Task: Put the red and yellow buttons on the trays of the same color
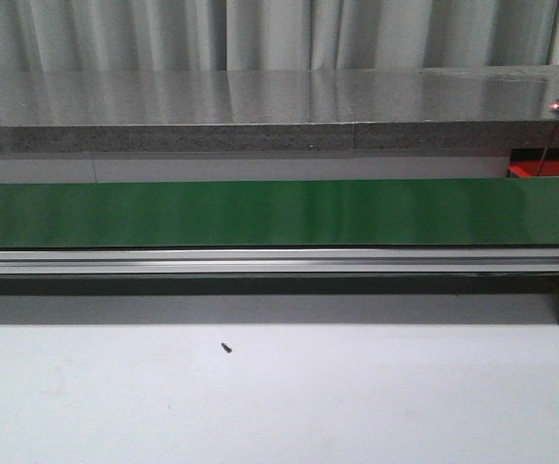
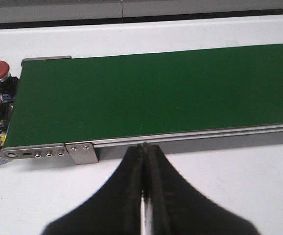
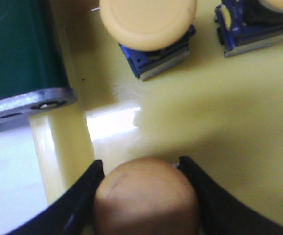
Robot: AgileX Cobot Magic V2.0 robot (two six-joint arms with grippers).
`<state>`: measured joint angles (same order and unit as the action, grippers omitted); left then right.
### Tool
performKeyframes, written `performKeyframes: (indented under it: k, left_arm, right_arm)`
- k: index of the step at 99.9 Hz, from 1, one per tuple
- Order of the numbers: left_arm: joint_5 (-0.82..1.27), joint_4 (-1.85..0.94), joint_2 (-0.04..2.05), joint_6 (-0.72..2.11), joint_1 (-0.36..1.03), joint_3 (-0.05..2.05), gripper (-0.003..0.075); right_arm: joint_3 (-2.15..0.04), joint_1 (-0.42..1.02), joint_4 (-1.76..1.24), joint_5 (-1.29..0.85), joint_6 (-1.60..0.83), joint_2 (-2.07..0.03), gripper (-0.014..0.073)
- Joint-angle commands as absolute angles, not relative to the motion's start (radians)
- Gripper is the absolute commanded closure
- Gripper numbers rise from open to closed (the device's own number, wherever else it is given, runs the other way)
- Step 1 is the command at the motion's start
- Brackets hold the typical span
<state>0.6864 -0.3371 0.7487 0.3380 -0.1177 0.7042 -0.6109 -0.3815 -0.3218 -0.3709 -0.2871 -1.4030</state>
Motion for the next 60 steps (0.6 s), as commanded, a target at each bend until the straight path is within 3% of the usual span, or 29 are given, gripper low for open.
performKeyframes:
  k: [1, 11, 18, 52, 60]
  left_arm:
    - [0.63, -0.355, 0.745, 0.333, -0.111, 0.732, 0.074]
    - [0.63, -0.355, 0.745, 0.333, -0.111, 0.732, 0.074]
    - [0.63, -0.355, 0.745, 0.333, -0.111, 0.732, 0.074]
    - [0.63, -0.355, 0.745, 0.333, -0.111, 0.732, 0.074]
    - [0.63, -0.355, 0.745, 0.333, -0.111, 0.732, 0.074]
  right_arm:
    - [-0.635, -0.386, -0.335, -0.322, -0.286, -1.386, 0.03]
    - [-0.636, -0.386, -0.335, -0.32, -0.286, -1.385, 0.0113]
    - [-0.638, -0.386, -0.337, -0.322, -0.286, -1.384, 0.0051]
    - [-0.65, -0.383, -0.343, -0.388, -0.286, -1.2, 0.006]
    - [-0.65, -0.366, -0.343, -0.413, -0.286, -1.149, 0.0118]
